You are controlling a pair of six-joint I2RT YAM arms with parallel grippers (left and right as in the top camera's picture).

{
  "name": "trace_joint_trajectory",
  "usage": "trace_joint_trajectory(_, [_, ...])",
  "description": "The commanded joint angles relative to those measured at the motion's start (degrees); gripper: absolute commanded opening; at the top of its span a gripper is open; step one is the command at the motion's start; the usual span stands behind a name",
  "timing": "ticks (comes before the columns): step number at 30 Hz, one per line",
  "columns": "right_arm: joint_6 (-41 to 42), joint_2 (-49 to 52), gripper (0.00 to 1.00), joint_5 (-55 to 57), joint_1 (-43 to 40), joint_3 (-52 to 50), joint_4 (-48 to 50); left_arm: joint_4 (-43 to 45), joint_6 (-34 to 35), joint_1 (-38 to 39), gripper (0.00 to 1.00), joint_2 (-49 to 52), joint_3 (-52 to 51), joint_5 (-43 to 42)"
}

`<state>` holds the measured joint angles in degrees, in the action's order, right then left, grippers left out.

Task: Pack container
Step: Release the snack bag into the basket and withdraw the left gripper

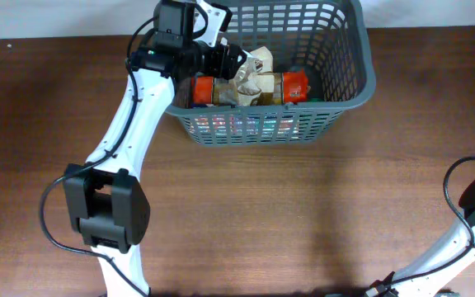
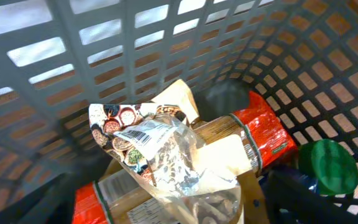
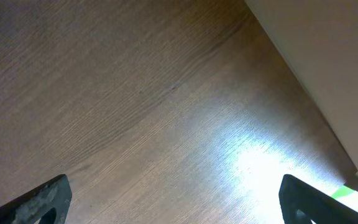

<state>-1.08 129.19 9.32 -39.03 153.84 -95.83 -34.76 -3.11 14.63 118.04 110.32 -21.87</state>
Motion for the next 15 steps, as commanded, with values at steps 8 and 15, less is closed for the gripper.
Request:
trace_joint_trajectory(8, [0.7, -0.2, 0.99, -0.1, -0.3, -0.2, 0.0, -5.3, -0.2, -7.3, 0.99, -16.1, 5.9, -3.3])
trace_joint_trajectory(15, [0.7, -0.2, 0.99, -0.1, -0.3, -0.2, 0.0, -19.0, -1.8, -15.1, 0.99, -31.3, 5.9, -3.2])
